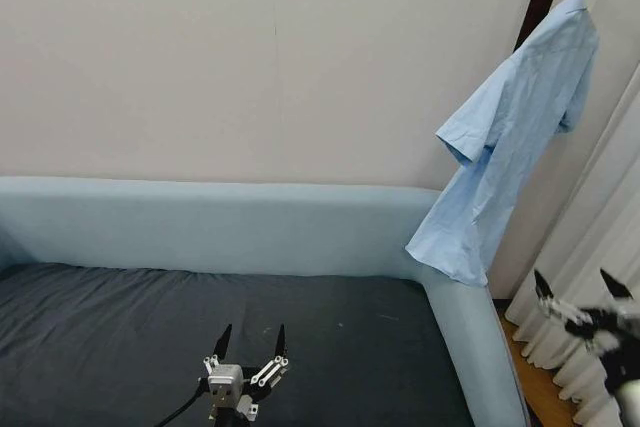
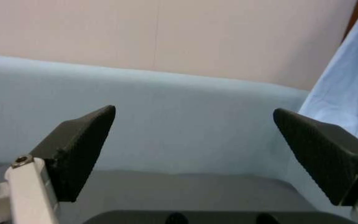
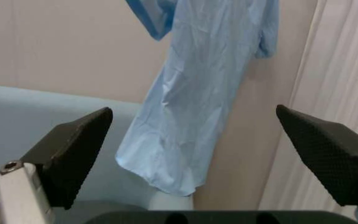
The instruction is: Pick up the clothes from the sofa and hang them on the clothes hanger.
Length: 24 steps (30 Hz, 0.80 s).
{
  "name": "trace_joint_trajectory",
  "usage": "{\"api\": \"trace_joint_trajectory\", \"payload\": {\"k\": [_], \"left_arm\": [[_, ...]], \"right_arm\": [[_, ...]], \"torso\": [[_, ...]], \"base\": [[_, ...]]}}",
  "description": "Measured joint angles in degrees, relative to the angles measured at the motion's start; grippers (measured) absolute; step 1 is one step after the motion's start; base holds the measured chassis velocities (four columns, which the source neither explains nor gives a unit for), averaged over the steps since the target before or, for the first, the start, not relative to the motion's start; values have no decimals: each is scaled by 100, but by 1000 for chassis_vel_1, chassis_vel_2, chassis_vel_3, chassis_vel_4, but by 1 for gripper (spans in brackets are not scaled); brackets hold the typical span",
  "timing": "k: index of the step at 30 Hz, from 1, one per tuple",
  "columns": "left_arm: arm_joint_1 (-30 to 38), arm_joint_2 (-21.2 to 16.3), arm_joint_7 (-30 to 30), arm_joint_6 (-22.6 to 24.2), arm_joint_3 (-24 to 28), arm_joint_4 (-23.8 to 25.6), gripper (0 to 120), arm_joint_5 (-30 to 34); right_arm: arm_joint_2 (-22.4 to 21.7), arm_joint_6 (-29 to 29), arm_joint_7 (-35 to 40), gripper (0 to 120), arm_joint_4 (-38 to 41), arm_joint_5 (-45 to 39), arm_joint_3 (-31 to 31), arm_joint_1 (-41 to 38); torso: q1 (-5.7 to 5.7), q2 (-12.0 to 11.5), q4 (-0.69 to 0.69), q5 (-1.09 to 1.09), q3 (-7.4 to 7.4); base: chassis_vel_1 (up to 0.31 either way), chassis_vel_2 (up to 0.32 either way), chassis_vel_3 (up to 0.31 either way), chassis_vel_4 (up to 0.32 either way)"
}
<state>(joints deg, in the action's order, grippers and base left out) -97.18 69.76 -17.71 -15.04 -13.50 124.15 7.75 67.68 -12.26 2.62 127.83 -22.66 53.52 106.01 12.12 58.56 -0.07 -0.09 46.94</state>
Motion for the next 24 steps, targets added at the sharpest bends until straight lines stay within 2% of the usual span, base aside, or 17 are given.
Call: {"api": "trace_joint_trajectory", "payload": {"k": [2, 4, 8, 15, 24], "left_arm": [[-158, -125, 226, -244, -252, -95, 100, 29], [-294, -191, 323, -422, -430, -125, 100, 68], [-512, -173, 402, -709, -640, -134, 100, 110], [-688, 80, 398, -882, -709, 36, 100, 41], [-716, 101, 399, -1087, -663, -47, 100, -171]], "right_arm": [[601, -451, -251, 100, 104, 278, -222, 260], [973, -696, -376, 100, 120, 418, -414, 365], [1375, -959, -233, 100, 65, 842, -728, 458], [1504, -1640, -356, 100, -190, 1076, -964, 715], [1515, -1734, -394, 100, -305, 1220, -957, 824]], "torso": [[0, 0, 2, 2, 1], [0, 0, 2, 3, 1], [0, 0, 1, 3, 1], [0, 0, 0, 4, 1], [1, 0, 0, 5, 2]], "base": [[0, 0, 0, 0], [0, 0, 0, 0], [0, 0, 0, 0], [0, 0, 0, 0], [0, 0, 0, 0]]}}
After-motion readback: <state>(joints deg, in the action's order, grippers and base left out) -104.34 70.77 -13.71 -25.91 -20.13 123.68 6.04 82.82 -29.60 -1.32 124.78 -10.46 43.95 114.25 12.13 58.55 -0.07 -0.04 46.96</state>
